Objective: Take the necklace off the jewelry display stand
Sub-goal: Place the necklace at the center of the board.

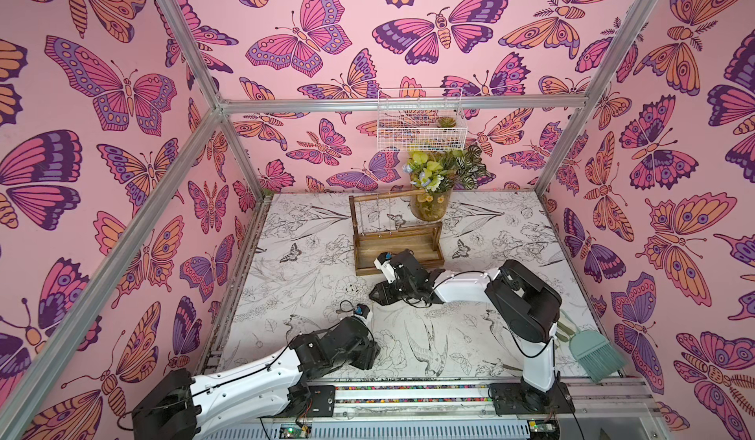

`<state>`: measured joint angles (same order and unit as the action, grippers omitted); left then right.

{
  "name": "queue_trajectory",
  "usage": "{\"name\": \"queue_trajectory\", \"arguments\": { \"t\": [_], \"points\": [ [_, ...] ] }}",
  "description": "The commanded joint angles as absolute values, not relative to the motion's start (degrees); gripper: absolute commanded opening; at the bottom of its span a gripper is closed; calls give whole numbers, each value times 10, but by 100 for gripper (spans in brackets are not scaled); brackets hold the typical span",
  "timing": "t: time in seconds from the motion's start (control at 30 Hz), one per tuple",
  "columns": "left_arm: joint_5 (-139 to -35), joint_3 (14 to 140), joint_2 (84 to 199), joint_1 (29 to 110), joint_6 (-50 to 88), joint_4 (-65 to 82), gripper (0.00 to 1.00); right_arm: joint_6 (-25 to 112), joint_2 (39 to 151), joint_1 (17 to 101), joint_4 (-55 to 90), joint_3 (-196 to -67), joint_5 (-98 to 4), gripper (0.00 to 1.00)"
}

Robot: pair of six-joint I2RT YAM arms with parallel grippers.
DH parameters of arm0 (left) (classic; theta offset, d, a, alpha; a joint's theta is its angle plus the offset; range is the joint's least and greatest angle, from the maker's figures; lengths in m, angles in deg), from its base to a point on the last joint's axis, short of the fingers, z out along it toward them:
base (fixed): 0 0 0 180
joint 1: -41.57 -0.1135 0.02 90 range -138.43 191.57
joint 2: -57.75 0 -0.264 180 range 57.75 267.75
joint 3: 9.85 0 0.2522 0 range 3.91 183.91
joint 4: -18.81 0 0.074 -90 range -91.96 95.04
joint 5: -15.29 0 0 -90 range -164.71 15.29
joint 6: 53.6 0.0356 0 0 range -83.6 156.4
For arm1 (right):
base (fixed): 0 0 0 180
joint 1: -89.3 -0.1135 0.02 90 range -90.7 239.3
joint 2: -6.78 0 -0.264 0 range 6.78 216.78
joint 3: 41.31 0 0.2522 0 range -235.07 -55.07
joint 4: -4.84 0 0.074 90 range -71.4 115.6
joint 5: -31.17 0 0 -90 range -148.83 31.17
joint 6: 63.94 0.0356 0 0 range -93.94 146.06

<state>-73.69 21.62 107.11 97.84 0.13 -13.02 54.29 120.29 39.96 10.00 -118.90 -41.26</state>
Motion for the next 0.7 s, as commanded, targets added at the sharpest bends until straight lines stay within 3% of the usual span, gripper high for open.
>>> {"name": "queue_trajectory", "arguments": {
  "t": [0.0,0.2,0.4,0.67],
  "points": [
    [-725,253,1060,979,17,-167,70,533,1173,397,125,-1202,-426,60],
    [-688,294,1042,977,29,-203,85,529,1145,398,155,-1212,-433,72],
    [-684,340,1037,944,55,-230,91,533,1098,409,197,-1214,-444,77],
    [-749,409,1046,802,114,-240,94,538,1026,451,237,-1210,-441,81]
  ]
}}
